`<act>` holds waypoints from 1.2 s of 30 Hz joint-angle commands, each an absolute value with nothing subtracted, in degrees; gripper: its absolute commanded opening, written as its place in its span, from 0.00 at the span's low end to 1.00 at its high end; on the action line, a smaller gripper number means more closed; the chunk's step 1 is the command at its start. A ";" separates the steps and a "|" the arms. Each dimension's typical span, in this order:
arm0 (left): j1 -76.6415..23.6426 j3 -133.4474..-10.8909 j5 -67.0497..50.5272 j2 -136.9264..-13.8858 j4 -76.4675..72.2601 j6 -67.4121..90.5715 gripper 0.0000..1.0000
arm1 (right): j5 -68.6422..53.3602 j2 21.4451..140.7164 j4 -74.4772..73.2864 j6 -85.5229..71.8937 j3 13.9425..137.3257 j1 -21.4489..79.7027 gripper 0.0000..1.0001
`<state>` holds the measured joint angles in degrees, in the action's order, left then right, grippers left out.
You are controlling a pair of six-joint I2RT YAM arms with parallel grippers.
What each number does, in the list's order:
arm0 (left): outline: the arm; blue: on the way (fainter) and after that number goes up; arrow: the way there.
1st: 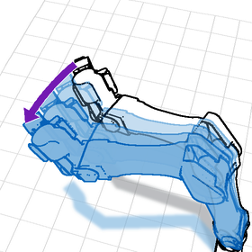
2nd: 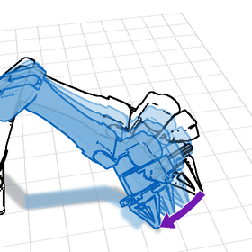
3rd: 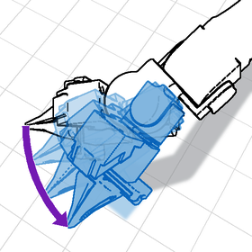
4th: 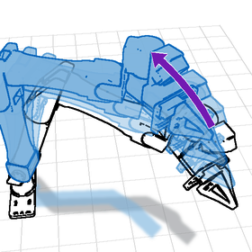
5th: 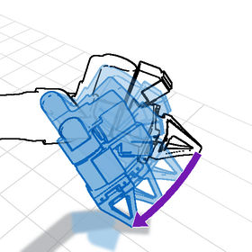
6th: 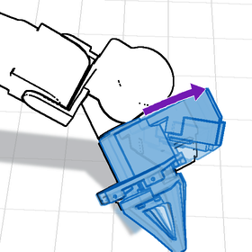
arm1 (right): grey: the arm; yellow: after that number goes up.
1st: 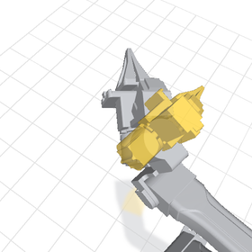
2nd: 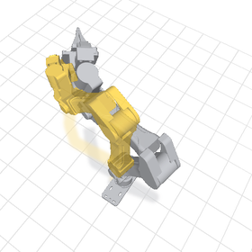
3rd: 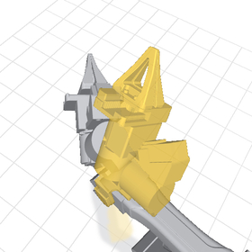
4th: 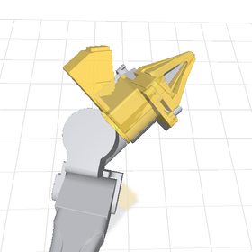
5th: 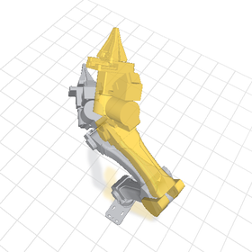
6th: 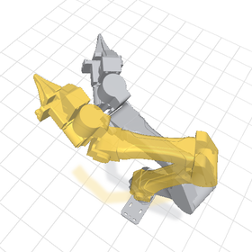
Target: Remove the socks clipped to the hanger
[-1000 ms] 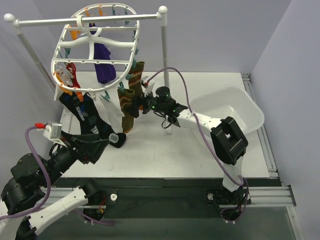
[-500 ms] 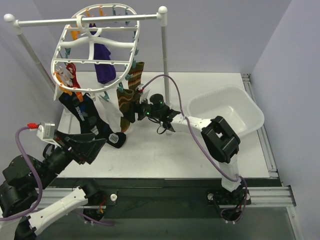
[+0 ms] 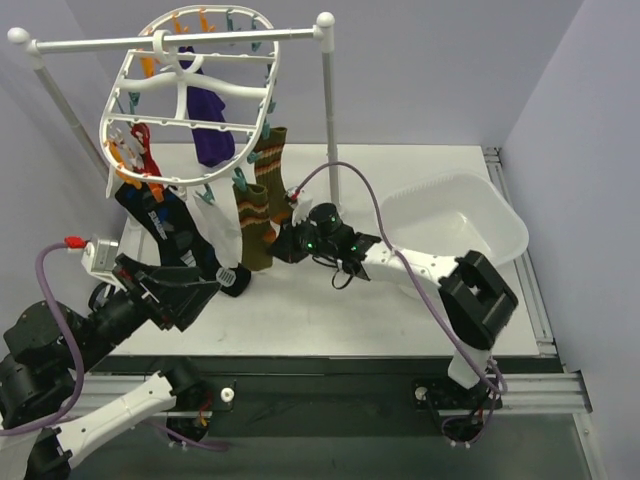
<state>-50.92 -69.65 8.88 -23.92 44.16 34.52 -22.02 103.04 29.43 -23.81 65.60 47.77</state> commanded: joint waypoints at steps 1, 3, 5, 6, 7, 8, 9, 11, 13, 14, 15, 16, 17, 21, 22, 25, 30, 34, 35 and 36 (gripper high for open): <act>-51.33 -70.14 6.59 -24.61 45.09 35.94 0.83 | -17.32 90.45 17.95 -25.57 64.25 51.76 0.00; -51.59 -68.74 4.41 -24.17 43.95 37.26 0.88 | -18.27 86.93 12.58 -28.63 64.25 52.38 0.00; -51.94 -66.28 2.91 -23.73 42.81 39.37 0.92 | -19.33 83.69 9.25 -30.14 64.25 53.43 0.00; -51.94 -65.40 2.12 -23.56 42.72 40.25 0.93 | -19.77 82.63 8.88 -30.76 64.16 53.96 0.00; -52.03 -64.00 1.76 -23.29 42.54 41.38 0.94 | -19.95 81.49 8.09 -31.02 64.25 54.75 0.00; -51.94 -63.29 1.50 -23.20 42.45 41.83 0.95 | -19.78 79.56 6.35 -31.11 64.34 55.19 0.00; -51.94 -62.59 1.15 -23.12 42.36 42.62 0.95 | -19.60 78.67 5.28 -31.20 64.68 55.54 0.00; -51.94 -60.48 0.97 -22.68 42.10 43.59 0.95 | -19.25 76.65 2.92 -32.25 65.48 56.42 0.00; -52.03 -59.33 1.58 -22.33 41.92 44.91 0.95 | -19.51 75.33 2.46 -32.87 65.92 57.04 0.00; -51.94 -58.80 2.19 -22.24 42.79 45.52 0.96 | -19.42 74.19 2.37 -33.13 66.09 57.82 0.00; -52.03 -58.54 2.81 -22.06 43.59 46.48 0.96 | -19.77 73.74 2.46 -33.13 66.27 58.18 0.00; -51.94 -58.19 3.94 -21.54 44.20 47.02 0.96 | -20.38 73.31 2.63 -33.40 66.53 58.44 0.00; -52.03 -57.23 4.22 -21.01 44.56 47.46 0.96 | -21.26 72.78 3.07 -34.09 67.14 58.97 0.00; -52.03 -52.49 3.69 -16.88 41.41 50.88 0.97 | -22.93 72.25 3.34 -35.68 69.34 60.38 0.00; -51.94 -51.34 3.78 -15.40 40.79 51.76 0.97 | -23.46 72.25 3.60 -36.03 69.69 60.47 0.00; -51.94 -47.91 4.13 -14.59 39.64 54.31 0.97 | -24.78 71.98 5.80 -37.09 70.66 61.61 0.00; -52.03 -44.65 3.43 -15.21 35.96 55.20 0.97 | -25.84 72.16 7.47 -38.23 71.46 62.49 0.00; -52.03 -41.67 1.15 -14.24 28.06 55.28 0.97 | -26.54 72.33 9.31 -39.55 71.89 63.19 0.00; -52.03 -40.44 0.62 -13.98 27.17 55.46 0.96 | -26.54 72.42 9.40 -39.72 72.16 63.37 0.00; -52.03 -39.82 0.44 -13.89 26.64 55.81 0.95 | -26.63 72.51 9.58 -39.90 72.42 63.54 0.00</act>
